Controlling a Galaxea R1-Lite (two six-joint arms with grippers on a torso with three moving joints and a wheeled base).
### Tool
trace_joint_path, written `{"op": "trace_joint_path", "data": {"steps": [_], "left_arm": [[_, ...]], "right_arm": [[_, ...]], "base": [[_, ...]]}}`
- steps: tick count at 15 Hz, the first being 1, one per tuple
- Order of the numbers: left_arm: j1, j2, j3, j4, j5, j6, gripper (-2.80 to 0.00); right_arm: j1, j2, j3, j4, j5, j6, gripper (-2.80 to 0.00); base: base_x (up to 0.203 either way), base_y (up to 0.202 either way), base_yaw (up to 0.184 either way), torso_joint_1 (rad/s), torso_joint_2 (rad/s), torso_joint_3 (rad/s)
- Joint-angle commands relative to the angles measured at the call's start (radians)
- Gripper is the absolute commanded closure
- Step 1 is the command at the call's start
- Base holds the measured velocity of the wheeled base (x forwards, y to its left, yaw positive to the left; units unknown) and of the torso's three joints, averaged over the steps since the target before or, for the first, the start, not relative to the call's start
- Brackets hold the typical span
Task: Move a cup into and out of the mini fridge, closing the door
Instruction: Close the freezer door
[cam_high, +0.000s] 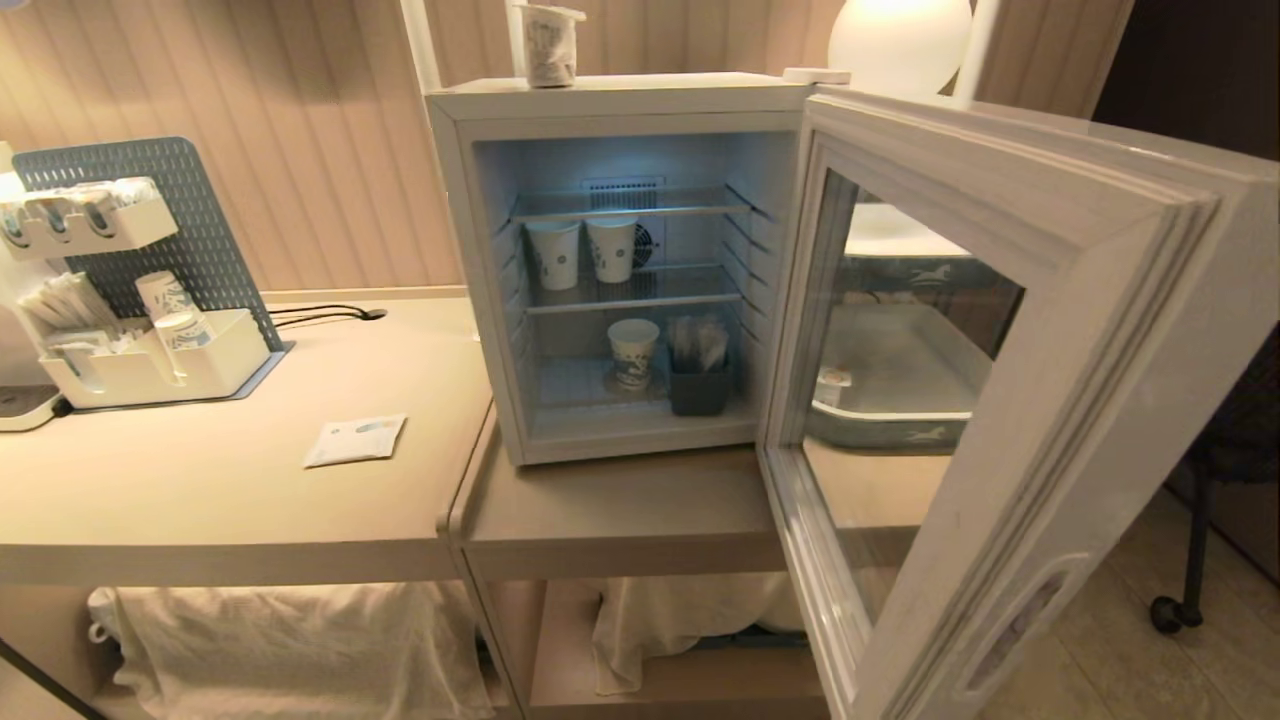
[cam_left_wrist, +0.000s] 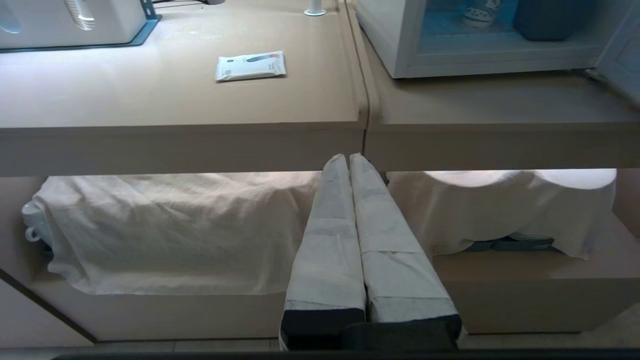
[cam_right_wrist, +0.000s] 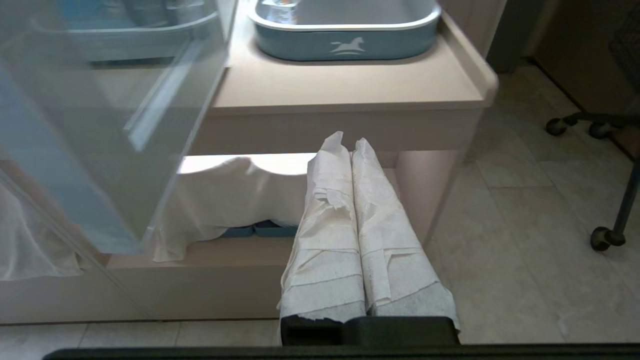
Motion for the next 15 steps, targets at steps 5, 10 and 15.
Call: {"op": "trace_joint_path", "data": {"steps": [5, 10, 15], "left_arm": [[-0.001, 0.002, 0.000, -0.001, 0.000, -0.001, 0.00], [0.000, 0.002, 0.000, -0.001, 0.000, -0.001, 0.00], [0.001, 0.002, 0.000, -0.001, 0.000, -0.001, 0.00]], "right_arm": [[0.002, 0.067, -0.027, -0.009, 0.016, 0.007, 0.00], [0.008, 0.650, -0.360, 0.002, 0.149, 0.266, 0.00], [-0.007, 1.258, -0.526, -0.235, 0.596, 0.373, 0.00]], "base": [[0.000, -0.091, -0.001, 0.002, 0.00, 0.001], [0.000, 0.000, 0.000, 0.000, 0.00, 0.000], [0.000, 0.000, 0.000, 0.000, 0.00, 0.000]]}}
